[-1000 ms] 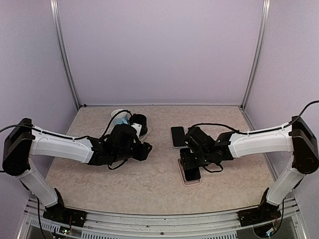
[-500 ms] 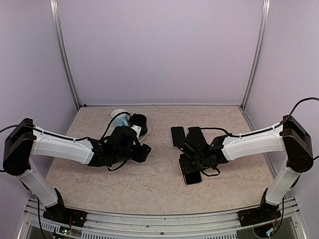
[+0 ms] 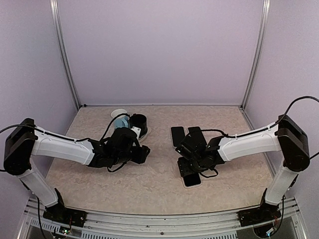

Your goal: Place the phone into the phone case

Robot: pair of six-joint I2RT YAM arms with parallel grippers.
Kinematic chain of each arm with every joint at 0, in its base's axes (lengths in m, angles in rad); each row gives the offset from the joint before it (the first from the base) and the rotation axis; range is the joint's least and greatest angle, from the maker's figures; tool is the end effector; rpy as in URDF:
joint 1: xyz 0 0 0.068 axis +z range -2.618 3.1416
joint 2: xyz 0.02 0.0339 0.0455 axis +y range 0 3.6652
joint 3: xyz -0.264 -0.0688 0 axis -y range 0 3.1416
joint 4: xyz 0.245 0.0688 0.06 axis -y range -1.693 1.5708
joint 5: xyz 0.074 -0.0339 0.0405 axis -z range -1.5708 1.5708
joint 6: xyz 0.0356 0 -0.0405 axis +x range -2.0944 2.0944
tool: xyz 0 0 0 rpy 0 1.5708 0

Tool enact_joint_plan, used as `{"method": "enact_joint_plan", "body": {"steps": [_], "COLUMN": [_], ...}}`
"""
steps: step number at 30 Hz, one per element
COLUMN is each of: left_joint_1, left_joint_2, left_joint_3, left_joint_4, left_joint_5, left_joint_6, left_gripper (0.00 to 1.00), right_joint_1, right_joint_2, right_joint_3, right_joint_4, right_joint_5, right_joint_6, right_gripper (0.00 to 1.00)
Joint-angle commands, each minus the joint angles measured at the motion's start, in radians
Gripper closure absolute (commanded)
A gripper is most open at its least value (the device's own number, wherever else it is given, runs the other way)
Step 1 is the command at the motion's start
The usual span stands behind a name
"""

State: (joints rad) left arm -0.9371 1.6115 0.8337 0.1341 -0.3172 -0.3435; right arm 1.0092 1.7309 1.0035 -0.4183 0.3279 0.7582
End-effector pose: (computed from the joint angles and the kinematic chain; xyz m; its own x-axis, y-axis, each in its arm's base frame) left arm 0.2065 -0.2623 0.1834 -0.5427 0.1982 -0.8162 0.4621 0.8819 -0.0931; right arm 0.1851 0.2727 0.1579 -0.8546 -0.1359 -0.5012 -0.1969 0.9779 0.0706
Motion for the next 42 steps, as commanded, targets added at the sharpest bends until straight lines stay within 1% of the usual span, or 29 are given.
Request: {"method": "enact_joint_plan", "body": {"steps": [1,3,5,6,7,9,13,17,20,24,29,35,38,42], "left_joint_1": [0.008,0.008,0.008,0.008,0.008,0.009,0.009,0.009,0.009,0.009,0.009,0.009,0.009,0.008], "left_joint_2": [0.008,0.010,0.011,0.010,0.011,0.013,0.016,0.015,0.012,0.004,-0.007,0.001,0.015,0.028], "left_joint_3": [-0.011,-0.012,-0.012,-0.012,-0.010,-0.004,0.013,0.020,0.017,0.011,0.008,0.009,0.009,0.010], "left_joint_4": [0.012,0.012,0.012,0.011,0.010,0.006,-0.006,-0.019,-0.024,-0.025,-0.027,-0.032,-0.025,-0.022], "left_joint_5": [-0.015,-0.014,-0.013,-0.013,-0.013,-0.013,-0.011,-0.015,-0.019,-0.019,-0.022,-0.023,-0.008,0.001], "left_joint_6": [0.001,0.000,0.001,0.002,0.003,0.007,0.014,0.018,0.016,0.004,-0.005,-0.007,-0.016,-0.023], "left_gripper": [0.41,0.42,0.41,0.41,0.41,0.41,0.41,0.41,0.41,0.42,0.41,0.41,0.41,0.42], "right_joint_1": [0.010,0.010,0.009,0.009,0.009,0.005,-0.023,-0.031,-0.040,-0.059,-0.066,-0.097,-0.117,-0.119], "right_joint_2": [0.045,0.056,0.054,0.050,0.045,0.035,0.019,0.017,0.032,0.071,0.068,0.051,0.073,0.146], "right_joint_3": [0.012,0.014,0.016,0.021,0.029,0.048,0.066,0.068,0.060,0.054,0.106,0.148,0.157,0.193], "right_joint_4": [-0.022,-0.034,-0.039,-0.043,-0.055,-0.089,-0.154,-0.216,-0.224,-0.186,-0.220,-0.224,-0.186,-0.181], "right_joint_5": [-0.015,-0.023,-0.045,-0.055,-0.063,-0.083,-0.177,-0.206,-0.241,-0.305,-0.237,-0.237,-0.264,-0.253], "right_joint_6": [0.022,0.022,0.011,0.002,-0.007,-0.019,-0.046,-0.062,-0.076,-0.109,-0.141,-0.186,-0.195,-0.205], "right_gripper": [0.39,0.31,0.17,0.07,0.02,0.01,0.01,0.01,0.01,0.01,0.01,0.01,0.01,0.01]}}
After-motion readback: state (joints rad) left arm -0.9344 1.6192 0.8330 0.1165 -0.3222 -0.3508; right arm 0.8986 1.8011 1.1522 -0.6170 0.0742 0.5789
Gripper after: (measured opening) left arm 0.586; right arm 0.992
